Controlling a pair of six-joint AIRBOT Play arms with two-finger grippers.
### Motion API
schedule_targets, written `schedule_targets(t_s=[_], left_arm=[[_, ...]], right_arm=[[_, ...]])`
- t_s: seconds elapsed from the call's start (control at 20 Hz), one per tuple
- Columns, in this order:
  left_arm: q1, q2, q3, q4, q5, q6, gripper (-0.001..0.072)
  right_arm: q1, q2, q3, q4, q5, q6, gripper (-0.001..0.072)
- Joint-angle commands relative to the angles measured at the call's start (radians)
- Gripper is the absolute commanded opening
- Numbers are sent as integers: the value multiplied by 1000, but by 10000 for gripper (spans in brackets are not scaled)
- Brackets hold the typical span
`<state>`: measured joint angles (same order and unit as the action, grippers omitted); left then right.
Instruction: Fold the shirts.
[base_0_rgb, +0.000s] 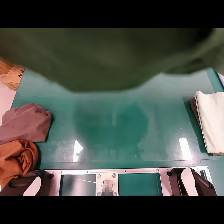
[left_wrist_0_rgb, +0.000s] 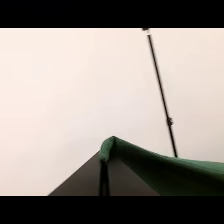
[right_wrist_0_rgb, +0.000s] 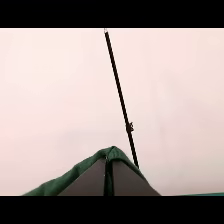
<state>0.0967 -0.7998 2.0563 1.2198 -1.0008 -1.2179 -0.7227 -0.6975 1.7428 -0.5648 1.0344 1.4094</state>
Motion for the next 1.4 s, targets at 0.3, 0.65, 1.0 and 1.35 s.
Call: schedule_targets(t_s=[0.3, 0.65, 1.0, 1.35], left_arm=[[-3, -293, -303, -197, -65, 81, 22], [-98, -892, -414, -335, -5, 154, 23], [-121, -1057, -405, -336, 235, 127, 22], [-122, -1057, -288, -188, 39, 161, 23]], right_arm=[[190, -191, -417, 8, -87, -166, 25], [333, -780, -547, 20, -284, -288, 25], [323, -1202, -225, 105, -216, -280, 25], [240, -1207, 5, 92, 79, -257, 24]])
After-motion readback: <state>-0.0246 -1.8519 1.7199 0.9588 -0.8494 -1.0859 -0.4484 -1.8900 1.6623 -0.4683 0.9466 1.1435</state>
